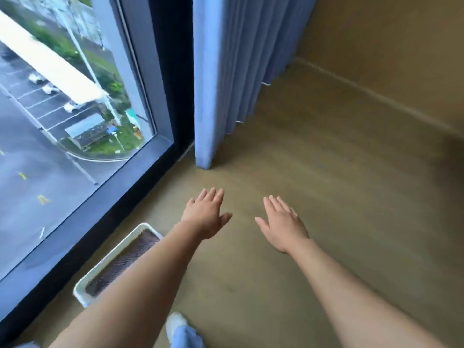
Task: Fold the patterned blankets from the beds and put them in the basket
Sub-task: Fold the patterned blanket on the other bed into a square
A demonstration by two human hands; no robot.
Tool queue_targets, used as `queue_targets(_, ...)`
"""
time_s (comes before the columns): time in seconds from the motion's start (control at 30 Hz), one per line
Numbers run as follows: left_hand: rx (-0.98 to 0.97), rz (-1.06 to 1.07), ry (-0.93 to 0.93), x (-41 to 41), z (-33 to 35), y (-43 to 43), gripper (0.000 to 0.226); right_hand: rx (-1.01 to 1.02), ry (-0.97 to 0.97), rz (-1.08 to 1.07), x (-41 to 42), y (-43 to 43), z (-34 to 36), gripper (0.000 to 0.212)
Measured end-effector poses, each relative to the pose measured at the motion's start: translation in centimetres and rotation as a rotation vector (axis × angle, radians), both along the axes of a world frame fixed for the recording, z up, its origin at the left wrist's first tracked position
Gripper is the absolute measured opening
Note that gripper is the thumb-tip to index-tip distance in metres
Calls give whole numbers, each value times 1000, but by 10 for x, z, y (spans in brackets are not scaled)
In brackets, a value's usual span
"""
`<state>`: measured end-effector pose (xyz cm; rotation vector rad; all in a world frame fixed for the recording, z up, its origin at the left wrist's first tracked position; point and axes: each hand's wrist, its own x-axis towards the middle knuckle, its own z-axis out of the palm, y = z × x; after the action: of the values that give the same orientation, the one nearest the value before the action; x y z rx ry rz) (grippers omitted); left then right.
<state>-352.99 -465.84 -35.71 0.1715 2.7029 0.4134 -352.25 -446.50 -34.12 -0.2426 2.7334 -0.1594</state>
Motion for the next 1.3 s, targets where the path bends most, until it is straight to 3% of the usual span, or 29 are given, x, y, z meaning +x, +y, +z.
queue_targets(0.17, 51, -309, 94, 3, 93, 190, 72, 17, 132, -242, 59, 167, 91, 65)
queue_targets(0.4, 115, -555, 107, 83, 162, 431, 72, 117, 251, -613, 204, 391, 165, 63)
queue_targets(0.73, 117, -967, 149, 197, 212, 671, 68, 135, 258, -1017, 373, 558, 190, 62)
queue_targets(0.97, 128, -1191, 164, 229, 210, 827, 72, 160, 265, -1165, 406, 673, 189, 59)
queue_targets(1.3, 154, -1340, 127, 211, 217, 1066, 64, 182, 236, -1329, 404, 877, 186, 60)
